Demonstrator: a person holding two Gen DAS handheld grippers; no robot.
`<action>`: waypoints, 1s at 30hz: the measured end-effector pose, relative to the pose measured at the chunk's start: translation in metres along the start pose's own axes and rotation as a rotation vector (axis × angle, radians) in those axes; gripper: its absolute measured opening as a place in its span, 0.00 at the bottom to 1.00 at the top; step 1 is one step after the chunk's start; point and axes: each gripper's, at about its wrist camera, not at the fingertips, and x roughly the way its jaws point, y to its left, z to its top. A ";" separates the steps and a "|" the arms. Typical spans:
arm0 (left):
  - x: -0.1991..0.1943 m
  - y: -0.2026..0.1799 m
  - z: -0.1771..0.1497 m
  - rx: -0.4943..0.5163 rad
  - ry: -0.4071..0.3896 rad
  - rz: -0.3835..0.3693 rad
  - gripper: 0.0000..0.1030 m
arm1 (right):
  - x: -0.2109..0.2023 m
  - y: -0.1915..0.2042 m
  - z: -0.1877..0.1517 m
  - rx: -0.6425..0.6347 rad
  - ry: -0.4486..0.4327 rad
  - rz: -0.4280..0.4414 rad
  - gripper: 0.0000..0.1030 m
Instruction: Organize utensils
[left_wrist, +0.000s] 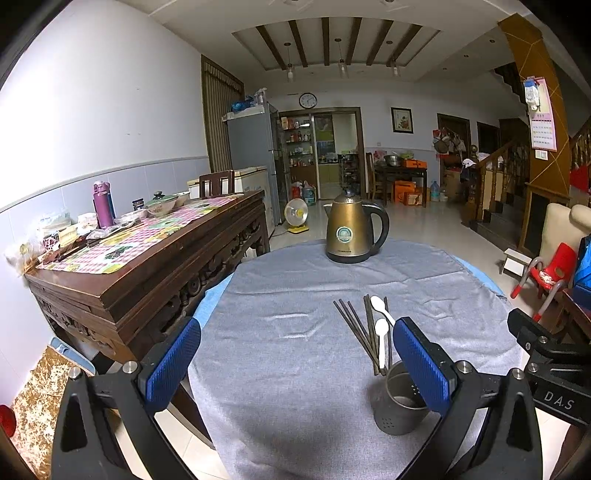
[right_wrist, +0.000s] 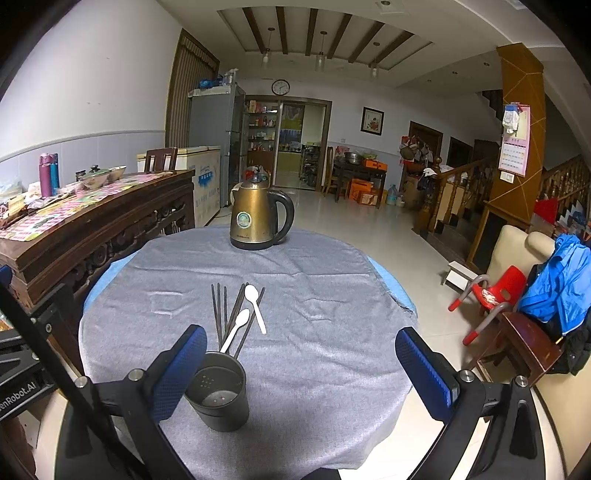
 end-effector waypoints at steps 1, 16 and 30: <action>0.000 0.000 0.000 0.000 0.001 0.000 1.00 | 0.000 0.000 0.000 0.001 -0.001 0.000 1.00; 0.003 0.000 0.000 0.007 0.008 0.000 1.00 | 0.000 0.002 0.002 0.002 0.003 0.005 1.00; 0.049 0.008 0.007 -0.009 0.111 -0.055 1.00 | 0.023 -0.004 0.003 0.019 0.054 0.036 1.00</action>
